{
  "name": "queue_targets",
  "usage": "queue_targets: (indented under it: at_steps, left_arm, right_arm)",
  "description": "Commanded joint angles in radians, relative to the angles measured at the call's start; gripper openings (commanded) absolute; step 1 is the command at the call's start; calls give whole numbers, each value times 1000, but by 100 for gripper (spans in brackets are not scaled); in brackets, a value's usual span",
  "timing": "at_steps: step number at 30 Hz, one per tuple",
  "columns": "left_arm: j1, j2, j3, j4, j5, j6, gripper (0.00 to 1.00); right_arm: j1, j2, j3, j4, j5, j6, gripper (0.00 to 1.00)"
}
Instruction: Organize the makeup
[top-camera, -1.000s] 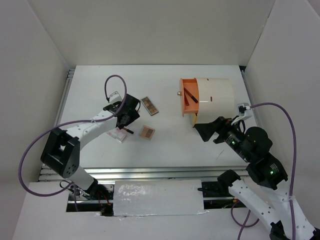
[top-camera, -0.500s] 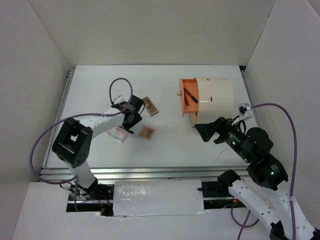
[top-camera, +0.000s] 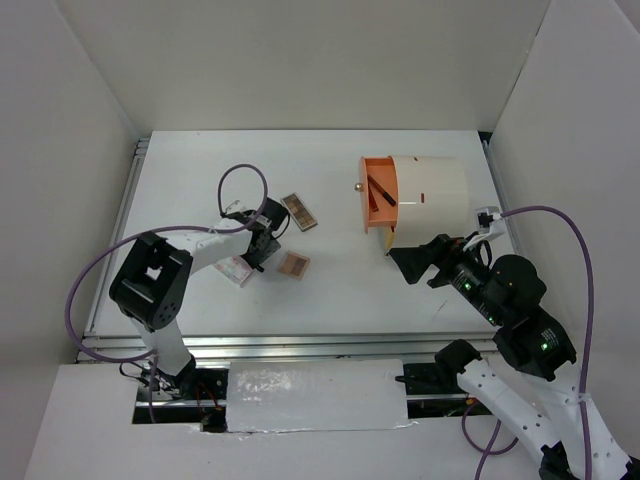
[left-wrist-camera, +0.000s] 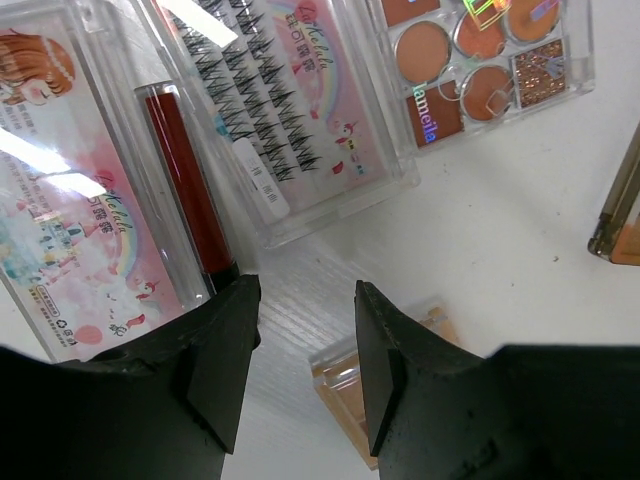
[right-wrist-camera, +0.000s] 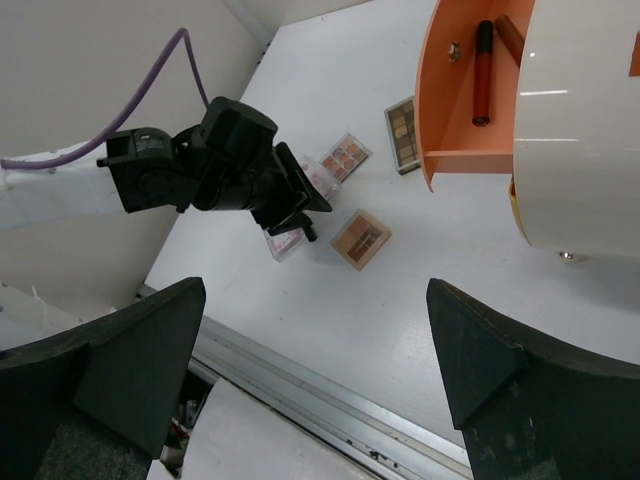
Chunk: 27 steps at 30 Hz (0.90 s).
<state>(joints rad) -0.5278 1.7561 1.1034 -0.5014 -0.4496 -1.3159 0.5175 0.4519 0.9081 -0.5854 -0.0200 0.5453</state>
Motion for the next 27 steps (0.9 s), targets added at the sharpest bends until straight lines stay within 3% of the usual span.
queue_targets:
  at_steps: [1,9,15,21,27]
  left_arm:
    - [-8,-41,-8,-19,-29,-19,56]
    - [-23,-40,-1,-32,-41,-23,56]
    - [-67,-78,49,-107,-115,-32,64]
    - [-77,-142,-2,-114,-146,-51,75]
    - [-75,-124,-27,-89,-130,-46,77]
  right_arm:
    - [6,10,0,44,-11,-10,100]
    - [6,7,-3,42,-11,-8,100]
    - [4,5,-8,44,-12,-7,100]
    - [6,4,-15,52,-18,-2,100]
    - [4,5,-17,56,-29,1,100]
